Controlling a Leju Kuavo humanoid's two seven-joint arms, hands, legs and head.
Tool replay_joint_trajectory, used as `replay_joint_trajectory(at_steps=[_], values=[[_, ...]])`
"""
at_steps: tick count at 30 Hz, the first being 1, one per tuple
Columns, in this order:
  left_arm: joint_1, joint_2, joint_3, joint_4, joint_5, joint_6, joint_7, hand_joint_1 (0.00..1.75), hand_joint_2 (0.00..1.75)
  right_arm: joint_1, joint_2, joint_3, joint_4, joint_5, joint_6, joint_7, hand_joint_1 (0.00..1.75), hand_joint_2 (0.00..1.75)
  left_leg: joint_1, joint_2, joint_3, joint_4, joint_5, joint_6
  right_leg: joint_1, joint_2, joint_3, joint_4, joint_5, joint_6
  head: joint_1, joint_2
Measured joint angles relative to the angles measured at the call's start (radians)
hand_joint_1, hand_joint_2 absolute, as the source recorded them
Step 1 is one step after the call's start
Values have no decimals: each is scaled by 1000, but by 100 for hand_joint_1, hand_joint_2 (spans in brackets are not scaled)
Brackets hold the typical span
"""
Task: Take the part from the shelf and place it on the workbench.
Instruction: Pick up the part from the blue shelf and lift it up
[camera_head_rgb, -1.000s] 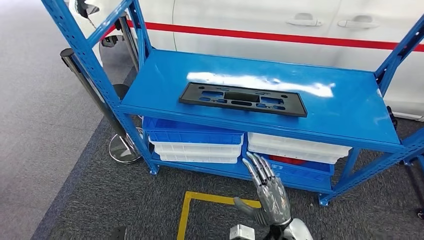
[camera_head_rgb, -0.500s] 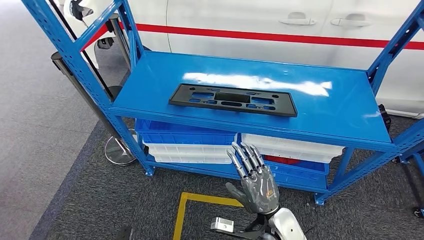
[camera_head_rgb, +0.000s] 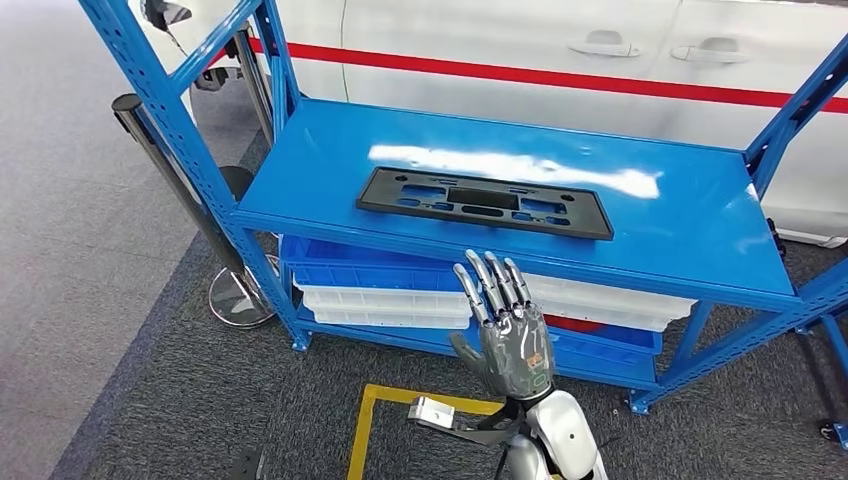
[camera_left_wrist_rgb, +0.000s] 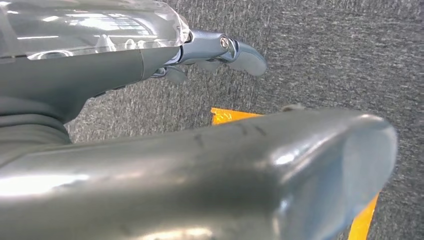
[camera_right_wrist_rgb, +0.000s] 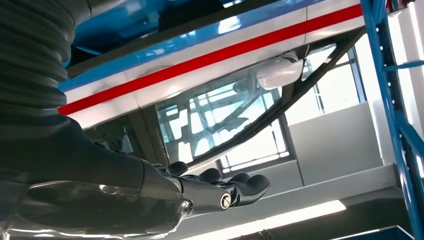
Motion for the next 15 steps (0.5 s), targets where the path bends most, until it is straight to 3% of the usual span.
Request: replay_joint_trajectory(at_steps=[2, 3, 7, 9, 11, 12, 13, 15], values=[[-1, 0, 0, 0, 0, 1, 0, 0, 0, -12, 10, -3, 9, 9, 0, 3, 0, 175, -4, -1, 0, 4, -6, -9, 4, -1, 48, -106, 33, -9, 0, 0], [-2, 0, 0, 0, 0, 2, 1, 0, 0, -17, 13, -4, 14, 12, 0, 5, 0, 175, -5, -1, -1, 4, -7, -15, 7, -1, 57, -127, 33, -14, 0, 0], [-3, 0, 0, 0, 1, 4, 2, 0, 0, -26, 20, -4, 29, 15, 0, 9, 0, 175, -4, 0, -7, 26, -27, -37, 2, -1, 70, -144, 32, -34, 0, 0], [-3, 0, 0, 0, 2, 4, 2, 0, 0, -31, 22, -4, 34, 15, 0, 9, 0, 175, -1, 0, -52, 125, -76, -46, 0, -3, 79, -148, 28, -43, 0, 0], [-2, 0, 0, 1, 4, 6, 2, 0, 0, -33, 22, -4, 43, 18, 0, 11, 0, 175, 2, 0, -120, 250, -119, -53, 1, -4, 83, -148, 23, -47, 0, 0], [-1, 0, 0, 1, 8, 7, 1, 0, 0, -34, 22, -4, 50, 20, 0, 14, 0, 175, 3, 0, -140, 279, -118, -55, 1, -3, 86, -147, 20, -47, 0, 0], [0, 0, 0, 2, 11, 8, 0, 0, 0, -36, 22, -3, 58, 23, 0, 20, 0, 175, 4, 0, -142, 269, -97, -56, 1, -2, 90, -146, 16, -46, 0, 0], [0, 0, 0, 2, 15, 10, -2, 0, 0, -43, 23, 4, 79, 29, 0, 37, 0, 175, 8, 0, -98, 153, -20, -57, -1, 0, 101, -143, 6, -39, 0, 0]])
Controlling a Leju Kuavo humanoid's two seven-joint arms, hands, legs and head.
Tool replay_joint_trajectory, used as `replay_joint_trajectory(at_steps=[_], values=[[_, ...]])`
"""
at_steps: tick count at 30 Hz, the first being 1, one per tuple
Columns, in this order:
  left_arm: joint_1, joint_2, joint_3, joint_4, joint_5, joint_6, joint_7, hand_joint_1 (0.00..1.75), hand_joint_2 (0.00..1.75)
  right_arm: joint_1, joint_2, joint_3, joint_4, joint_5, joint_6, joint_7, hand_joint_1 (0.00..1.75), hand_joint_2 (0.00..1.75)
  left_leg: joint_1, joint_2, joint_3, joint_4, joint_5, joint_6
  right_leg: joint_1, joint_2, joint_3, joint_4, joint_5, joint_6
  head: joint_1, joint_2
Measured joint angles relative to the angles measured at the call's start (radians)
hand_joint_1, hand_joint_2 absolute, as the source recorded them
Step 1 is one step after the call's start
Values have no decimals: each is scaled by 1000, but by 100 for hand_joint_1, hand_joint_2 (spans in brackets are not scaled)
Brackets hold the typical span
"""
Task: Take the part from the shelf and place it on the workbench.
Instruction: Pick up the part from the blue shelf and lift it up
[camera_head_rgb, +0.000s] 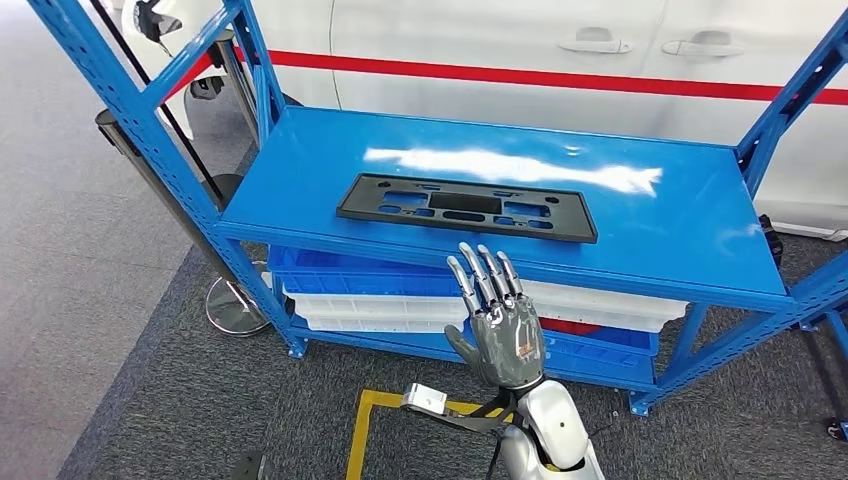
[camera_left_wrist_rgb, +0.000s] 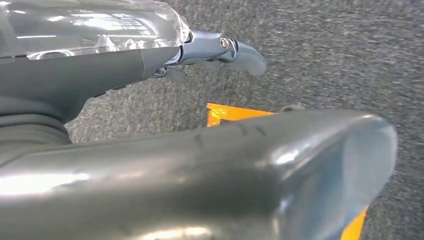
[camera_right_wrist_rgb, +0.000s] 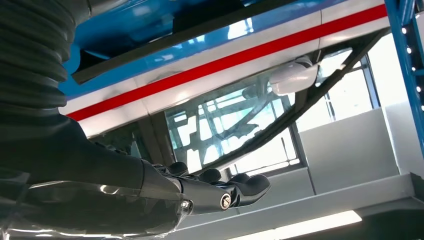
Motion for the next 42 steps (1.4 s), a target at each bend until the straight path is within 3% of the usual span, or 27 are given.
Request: replay_joint_trajectory(at_steps=[2, 3, 7, 9, 11, 12, 13, 14, 16, 18, 20, 23, 25, 27, 28, 29, 31, 32, 34, 38, 40, 42], values=[[-1, 0, 0, 0, -1, 0, -2, 0, 0, -10, 1, 11, 22, 5, 0, 17, 0, 175, -2, -1, 47, -107, 41, 7, 3, 1, 5, 5, -10, 11, 0, 0], [-2, 0, 0, 0, -1, 0, -4, 0, 0, -14, 1, 16, 33, 7, 0, 24, 0, 175, -4, -2, 56, -128, 41, 14, 4, 2, 4, 6, -13, 17, 0, 0], [3, -2, 0, 0, -6, -4, -8, 0, 0, -18, 1, 38, 71, 17, 0, 53, 0, 175, -5, -4, 62, -139, 32, 44, 3, 1, 2, 15, -26, 38, 0, 0], [1, -4, 1, 0, -13, -6, -9, 0, 0, -19, 0, 48, 93, 29, 0, 70, 0, 175, -4, -4, 70, -143, 28, 57, 1, 0, -37, 95, -65, 45, 0, 0], [-1, -4, 1, 0, -19, -7, -11, 0, 0, -17, -2, 55, 115, 37, 0, 81, 0, 175, -7, -3, 76, -143, 22, 66, 1, -1, -118, 232, -111, 46, 0, 0], [0, -4, 1, 0, -20, -7, -11, 0, 0, -14, -3, 58, 125, 39, 0, 84, 0, 175, -9, -4, 80, -143, 18, 68, 1, -1, -152, 281, -117, 46, 0, 0], [1, -4, 1, 0, -20, -8, -11, 0, 0, -13, -4, 60, 132, 41, 0, 87, 0, 175, -11, -5, 86, -143, 13, 68, 1, -1, -169, 293, -102, 44, 0, 0], [2, -4, 1, 0, -20, -8, -11, 0, 0, -12, -4, 62, 137, 42, 0, 89, 0, 175, -13, -6, 94, -143, 8, 68, 2, -1, -167, 267, -69, 39, 0, 0], [3, -5, 1, 0, -20, -8, -11, 0, 0, -13, -4, 66, 145, 47, -1, 93, 0, 175, -17, -7, 111, -143, -5, 66, 8, -1, -122, 142, 16, 22, 0, 0], [1, -7, 1, 0, -21, -11, -11, 0, 0, -13, -4, 67, 151, 59, -1, 88, 0, 175, -20, -8, 120, -144, -16, 58, 17, -2, -81, 44, 52, 8, 0, 0], [0, -8, 0, 0, -23, -15, -11, 0, 0, -12, -4, 64, 158, 77, -1, 92, 0, 175, -19, -7, 124, -149, -21, 46, 22, -2, -72, 18, 46, 3, 0, 0], [-2, -8, -1, 0, -34, -19, -10, 0, 0, -11, -3, 66, 165, 85, -1, 138, 0, 175, -18, -2, 124, -130, -39, 32, 9, -2, -46, -10, 46, -5, 0, 0], [-3, -8, -2, 0, -39, -21, -8, 0, 0, -10, -4, 70, 169, 83, -2, 167, 0, 175, -14, -1, 76, -33, -79, 22, 6, -4, -27, -21, 40, -10, 0, 0], [-1, -8, -4, 0, -40, -23, -4, 0, 0, -8, -5, 72, 174, 86, -2, 192, 0, 175, -6, -1, 2, 83, -109, 12, 7, -4, -17, -21, 30, -12, 0, 0], [0, -8, -6, 1, -40, -23, -2, 0, 0, -6, -6, 74, 176, 89, -2, 205, 0, 175, -3, -1, -20, 105, -99, 8, 6, -2, -10, -20, 24, -11, 0, 0], [2, -8, -8, 1, -40, -25, 0, 0, 0, -5, -7, 75, 177, 94, -2, 219, 0, 175, 0, -1, -24, 90, -70, 5, 5, 0, -3, -18, 17, -9, 0, 0], [2, -6, -13, 1, -42, -28, 2, 0, 0, -5, -7, 76, 176, 105, -2, 245, 0, 175, 5, -1, 13, -25, 13, 0, 2, 2, 13, -14, 1, 0, 0, 0], [2, -6, -16, 1, -44, -29, 3, 0, 0, -6, -8, 76, 175, 110, -2, 255, 0, 175, 4, -1, 36, -82, 38, 0, 3, 3, 18, -10, -6, 6, 0, 0], [0, -6, -21, 1, -50, -32, 4, 0, 0, -8, -9, 76, 172, 118, -2, 274, 0, 175, 1, -2, 58, -133, 45, 12, 6, 4, 19, -6, -15, 18, 0, 0], [-1, -5, -26, 2, -56, -38, 7, 0, 0, -23, -18, 76, 160, 138, -3, 344, 0, 175, 0, -4, 65, -142, 33, 43, 4, 3, 13, 16, -37, 39, 0, 0], [-2, -5, -27, 2, -57, -39, 7, 0, 0, -39, -30, 76, 155, 140, -4, 365, 0, 175, 0, -3, 73, -146, 28, 55, 1, 2, -41, 117, -77, 46, 0, 0], [-3, -4, -28, 2, -57, -40, 7, 0, 0, -48, -44, 75, 155, 137, -4, 370, 0, 175, -2, -4, 82, -146, 20, 62, 1, 1, -128, 251, -112, 49, 0, 0]])
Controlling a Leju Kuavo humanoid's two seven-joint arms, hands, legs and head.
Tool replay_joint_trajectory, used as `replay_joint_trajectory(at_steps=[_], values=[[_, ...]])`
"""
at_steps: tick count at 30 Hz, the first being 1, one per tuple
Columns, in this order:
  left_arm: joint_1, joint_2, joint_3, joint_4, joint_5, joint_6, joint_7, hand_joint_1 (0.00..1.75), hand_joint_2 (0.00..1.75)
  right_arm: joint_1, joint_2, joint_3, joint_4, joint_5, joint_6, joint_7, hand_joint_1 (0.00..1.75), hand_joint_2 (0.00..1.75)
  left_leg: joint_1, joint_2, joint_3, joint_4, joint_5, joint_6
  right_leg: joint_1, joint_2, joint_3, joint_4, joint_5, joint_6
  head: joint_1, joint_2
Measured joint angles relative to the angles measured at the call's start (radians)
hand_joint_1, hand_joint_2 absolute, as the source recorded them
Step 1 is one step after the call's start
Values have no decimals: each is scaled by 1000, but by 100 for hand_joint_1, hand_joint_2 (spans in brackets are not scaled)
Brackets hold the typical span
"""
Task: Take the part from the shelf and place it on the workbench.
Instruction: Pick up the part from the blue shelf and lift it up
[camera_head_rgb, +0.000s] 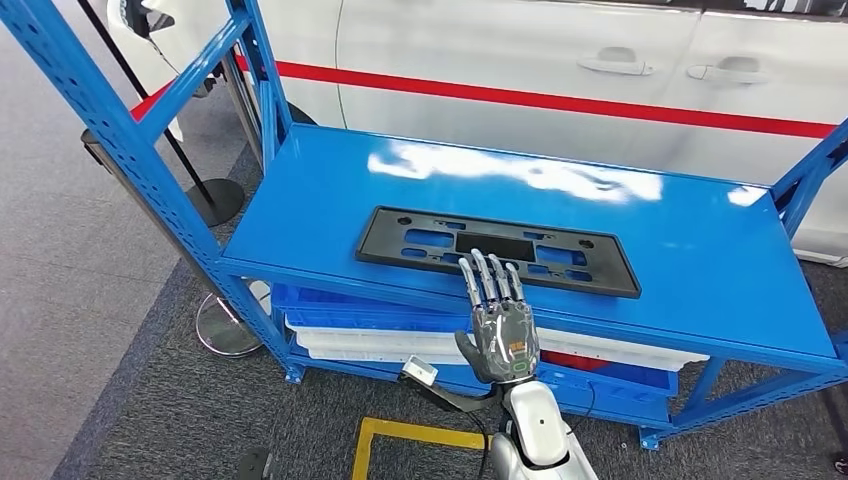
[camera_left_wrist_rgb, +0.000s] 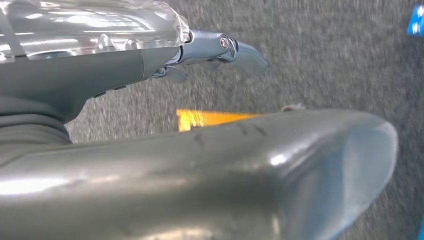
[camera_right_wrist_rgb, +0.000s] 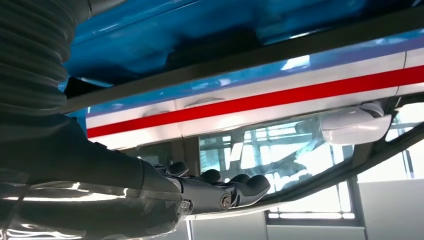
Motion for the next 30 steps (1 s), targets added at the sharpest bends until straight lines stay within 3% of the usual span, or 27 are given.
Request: replay_joint_trajectory(at_steps=[1, 2, 3, 5, 7, 10, 12, 13, 15, 16, 17, 18, 20, 21, 23, 27, 28, 30], values=[[1, 0, 0, 0, 0, 0, 0, 0, 0, -2, -7, -1, 0, -3, 0, 0, 0, 175, -1, -1, 6, 0, -5, 1, 0, 0, -31, 35, 5, -1, 0, 0], [1, 0, -1, 0, 0, -1, 1, 0, 0, -4, -13, -2, 0, -7, 0, 0, 0, 175, -3, -2, 14, 0, -11, 1, 0, 0, -44, 33, 30, -3, 0, 0], [2, 0, -1, 0, 1, -1, 2, 0, 0, -9, -18, -4, 0, -10, 0, 0, 0, 175, -4, -4, 24, 0, -18, 1, 1, 0, -38, -7, 71, -8, 0, 0], [1, 0, -1, 0, 2, -1, 2, 0, 0, -23, -24, -7, 2, -18, 0, -2, 0, 175, -8, -5, 44, 0, -33, -4, 7, 0, 5, -137, 158, -23, 0, 0], [-1, 0, -1, 0, 3, -1, 3, 0, 0, -38, -28, -12, 6, -25, 0, -6, 0, 175, -11, -5, 52, -1, -45, -13, 15, -1, 36, -220, 184, -34, 0, 0], [-2, 0, -1, 0, 4, 0, 4, 0, 0, -51, -31, -22, 12, -36, 0, -18, 0, 175, -11, -3, 60, -12, -53, -30, 14, 1, 49, -242, 172, -42, 0, 0], [-3, 1, -1, 0, 4, 0, 4, 0, 0, -63, -32, -30, 15, -40, 0, -29, 0, 175, -11, -1, 56, 19, -73, -41, 6, 0, 71, -258, 167, -52, 0, 0], [-3, 2, -1, 0, 4, 1, 5, 0, 0, -69, -32, -33, 17, -40, 0, -33, 0, 175, -9, -1, 34, 64, -92, -45, 4, -1, 82, -263, 163, -57, 0, 0], [-3, 2, -1, 0, 5, 0, 5, 0, 0, -75, -32, -37, 21, -41, 0, -38, 0, 175, -5, -1, -47, 202, -136, -54, 6, -3, 95, -264, 151, -65, 0, 0], [-2, 2, -1, 0, 5, 1, 6, 0, 0, -75, -32, -38, 24, -41, 0, -39, 0, 175, -3, -1, -85, 255, -146, -58, 7, -2, 101, -264, 145, -66, 0, 0], [1, 2, -1, 0, 5, 1, 6, 0, 0, -74, -32, -39, 27, -42, 0, -40, 0, 175, -2, -1, -110, 277, -134, -62, 8, -1, 108, -264, 139, -66, 0, 0], [3, 3, -1, 0, 5, 1, 7, 0, 0, -74, -32, -40, 30, -43, 0, -41, 0, 175, -1, -1, -114, 256, -100, -63, 8, 1, 116, -263, 132, -65, 0, 0], [3, 5, -1, 0, 5, 1, 7, 0, 0, -76, -32, -42, 35, -48, 0, -47, 0, 175, 1, 0, -73, 125, -3, -61, 7, 4, 137, -260, 115, -59, 0, 0], [3, 6, -1, 1, 6, 1, 7, 0, 0, -78, -32, -43, 37, -51, 0, -50, 0, 175, 0, 1, -48, 63, 29, -58, 9, 4, 144, -258, 108, -55, 0, 0], [0, 6, -1, 1, 6, 0, 6, 0, 0, -81, -32, -44, 41, -52, -1, -56, 0, 175, -5, 0, -23, 7, 37, -44, 11, 4, 147, -256, 98, -44, 0, 0], [2, 7, 0, 2, 7, 0, 1, 0, 0, -85, -32, -47, 47, -44, -1, -57, 0, 175, -3, -2, -12, -9, 25, -18, 11, 2, 143, -241, 81, -25, 0, 0], [2, 7, 0, 2, 7, 0, -1, 0, 0, -86, -32, -47, 48, -40, -1, -54, 0, 175, 1, -2, -6, -14, 24, -13, 11, 1, 127, -208, 65, -21, 0, 0], [0, 8, 0, 2, 7, 0, -6, 0, 0, -85, -33, -48, 51, -31, -2, -45, 0, 175, 1, 0, 3, -17, 18, -5, 6, 0, 55, -85, 19, -15, 1, 0]])
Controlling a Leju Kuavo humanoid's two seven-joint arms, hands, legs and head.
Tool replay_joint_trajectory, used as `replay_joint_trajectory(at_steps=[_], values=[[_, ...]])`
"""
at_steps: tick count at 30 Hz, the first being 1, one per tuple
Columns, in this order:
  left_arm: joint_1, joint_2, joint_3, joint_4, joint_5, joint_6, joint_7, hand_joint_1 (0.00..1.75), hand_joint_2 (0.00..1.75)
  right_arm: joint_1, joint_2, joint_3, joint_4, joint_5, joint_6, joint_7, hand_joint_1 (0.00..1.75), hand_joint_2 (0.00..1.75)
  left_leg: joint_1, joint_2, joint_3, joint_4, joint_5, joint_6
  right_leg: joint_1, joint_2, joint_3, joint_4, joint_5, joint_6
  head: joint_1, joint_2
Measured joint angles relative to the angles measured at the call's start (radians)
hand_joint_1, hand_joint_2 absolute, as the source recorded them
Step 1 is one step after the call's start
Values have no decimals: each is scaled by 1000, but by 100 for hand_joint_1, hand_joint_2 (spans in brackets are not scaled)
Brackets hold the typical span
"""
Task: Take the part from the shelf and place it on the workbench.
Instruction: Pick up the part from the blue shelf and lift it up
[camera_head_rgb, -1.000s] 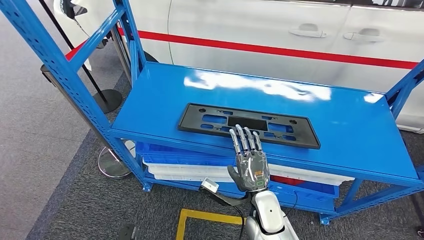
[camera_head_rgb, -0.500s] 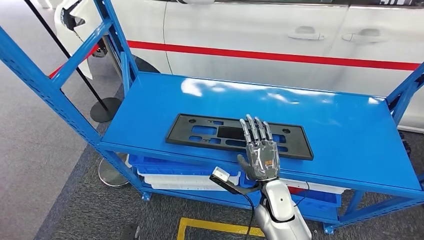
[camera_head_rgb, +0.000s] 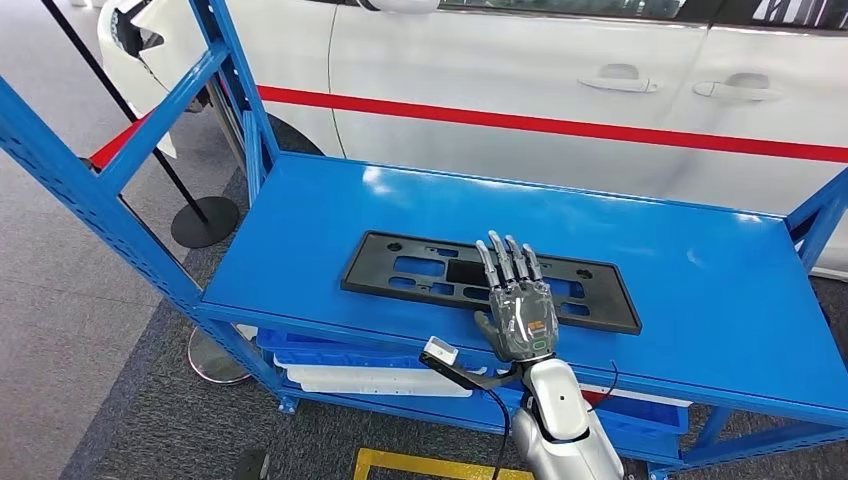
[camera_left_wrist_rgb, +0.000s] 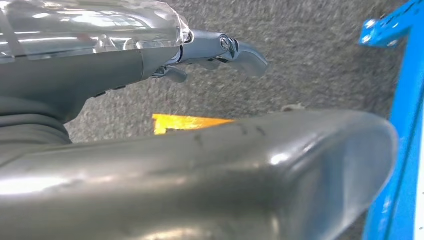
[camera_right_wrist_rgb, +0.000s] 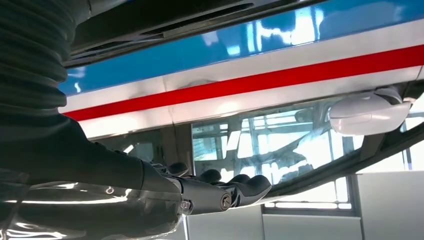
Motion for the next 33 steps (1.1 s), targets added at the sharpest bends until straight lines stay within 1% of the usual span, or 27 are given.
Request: replay_joint_trajectory(at_steps=[1, 2, 3, 4, 5, 6, 7, 8, 11, 12, 13, 14, 16, 17, 18, 19, 20, 21, 22, 23, 24, 27, 28, 29, 31, 32, 33], values=[[0, 0, 0, 0, 0, 0, -3, 0, 0, 3, -1, 0, 2, 4, 0, 4, 0, 175, 0, 0, 3, 0, -3, 1, -2, 0, -44, 66, -18, 2, 0, 0], [0, 0, 0, 0, 0, 1, -6, 0, 0, 6, -2, 0, 5, 7, 0, 8, 0, 175, 0, -1, 8, 0, -7, 1, -5, 0, -78, 110, -19, 4, 0, 0], [2, 0, 0, 0, 0, 2, -9, 0, 0, 9, -3, 0, 8, 9, 0, 11, 0, 175, 0, -2, 14, 0, -12, 0, -7, 0, -95, 117, 0, 5, 0, 0], [3, 0, 0, 0, 0, 3, -13, 0, 0, 11, -4, 0, 10, 11, 0, 14, 0, 175, 0, -3, 22, 1, -18, -2, -9, -1, -91, 83, 38, 5, 0, 0], [3, 0, 0, 0, 0, 4, -16, 0, 0, 11, -5, 0, 12, 13, 0, 16, 0, 175, 1, -4, 30, 1, -25, -5, -10, -2, -70, 17, 88, 4, 0, 0], [3, 0, 0, 0, 0, 4, -18, 0, 0, 11, -6, 0, 14, 13, 0, 17, 0, 175, -1, -4, 36, 2, -32, -11, -10, -2, -45, -49, 127, 2, 0, 0], [2, 0, 0, 0, 0, 4, -20, 0, 0, 11, -7, 0, 16, 13, 0, 18, 0, 175, -3, -5, 39, 4, -38, -17, -9, -3, -23, -105, 150, -1, 0, 0], [1, 0, 0, 0, 1, 4, -22, 0, 0, 10, -8, 1, 19, 12, 0, 18, 0, 175, -5, -5, 41, 5, -43, -23, -7, -2, -11, -137, 158, -5, 0, 0], [1, 0, 0, 1, 12, 4, -27, 0, 0, 9, -11, 5, 28, 5, 0, 19, 0, 175, -5, -3, 44, 1, -51, -42, -4, 2, -7, -151, 147, -23, 0, 0], [1, 1, 0, 1, 15, 4, -29, 0, 0, 8, -12, 7, 31, 4, 0, 19, 0, 175, -3, -2, 43, 8, -59, -47, -5, 2, -3, -154, 146, -30, 0, 0], [1, 1, 0, 1, 16, 3, -31, 0, 0, 6, -12, 10, 34, 4, 0, 21, 0, 175, -2, -2, 33, 35, -76, -51, -6, 1, 2, -157, 144, -37, 0, 0], [1, 1, 0, 1, 16, 3, -32, 0, 0, 4, -12, 13, 38, 4, 0, 23, 0, 175, -1, -1, 10, 85, -102, -54, -7, 0, 7, -160, 142, -42, 0, 0], [1, 1, 0, 1, 16, 1, -33, 0, 0, 1, -12, 18, 51, 7, 0, 30, 0, 175, -1, -1, -66, 227, -157, -57, -2, -3, 11, -160, 137, -49, 0, 0], [2, 1, 0, 1, 16, 1, -33, 0, 0, 0, -12, 20, 59, 9, 1, 34, 0, 175, -1, -1, -100, 281, -168, -56, 1, -3, 14, -160, 135, -52, 0, 0], [4, 1, 0, 1, 16, 1, -33, 0, 0, 0, -12, 22, 67, 10, 1, 37, 0, 175, -2, -1, -117, 299, -158, -53, 5, -2, 17, -160, 133, -54, 0, 0], [5, 1, 0, 2, 16, 1, -33, 0, 0, 0, -13, 25, 73, 11, 1, 40, 0, 175, -3, -1, -115, 277, -129, -48, 9, 0, 21, -159, 130, -56, 0, 0], [6, 1, 0, 2, 16, 1, -33, 0, 0, -2, -13, 27, 78, 12, 0, 42, 3, 175, -7, -1, -95, 218, -86, -40, 12, 1, 26, -160, 128, -56, 0, 0], [6, 2, 0, 2, 16, 1, -33, 0, 0, -5, -13, 30, 82, 12, 0, 45, 46, 175, -12, -1, -67, 145, -47, -28, 15, 1, 30, -160, 125, -56, 0, 0], [5, 4, 0, 2, 16, 1, -33, 0, 0, -10, -13, 33, 88, 12, 0, 51, 89, 175, -16, 0, -42, 82, -20, -19, 18, 2, 33, -159, 122, -53, 0, 0], [3, 4, 0, 2, 14, 1, -32, 0, 0, -18, -13, 38, 98, 10, 1, 62, 133, 175, -20, 1, -25, 40, -6, -11, 19, 2, 34, -159, 120, -50, 0, 0], [2, 5, 0, 2, 13, 1, -32, 0, 0, -29, -13, 45, 114, 7, 1, 76, 174, 175, -23, 1, -18, 21, -4, -6, 19, 2, 34, -159, 119, -45, 0, 0], [1, 2, 0, 2, 13, 1, -31, 0, 0, -69, -12, 74, 178, -6, 0, 107, 175, 175, -19, 2, -10, 4, 4, 3, 19, 1, 32, -154, 114, -29, 0, 0], [1, 1, 0, 2, 14, 0, -32, 0, 0, -81, -12, 81, 198, -9, 0, 108, 175, 175, -16, 2, -6, -4, 9, 6, 18, 1, 25, -135, 100, -23, 0, 0], [0, -1, 0, 2, 15, 0, -32, 0, 0, -92, -12, 86, 216, -11, 0, 108, 175, 175, -12, 3, -3, -10, 13, 8, 17, 1, 8, -96, 76, -17, 0, 0], [0, -2, 1, 2, 15, 0, -33, 0, 0, -104, -12, 92, 246, -13, 0, 107, 175, 175, -12, 3, -2, -11, 13, 11, 9, 1, -51, 28, 16, -6, 0, 0], [0, -2, 1, 2, 15, 0, -33, 0, 0, -106, -12, 93, 259, -14, 0, 107, 175, 175, -12, 2, -2, -11, 12, 11, 5, 0, -81, 83, -2, -1, 0, 0], [2, -2, 1, 2, 15, 0, -33, 0, 0, -107, -12, 95, 269, -15, 0, 107, 175, 175, -12, 2, -1, -10, 11, 10, 1, 0, -96, 109, -1, 2, 0, 0]])
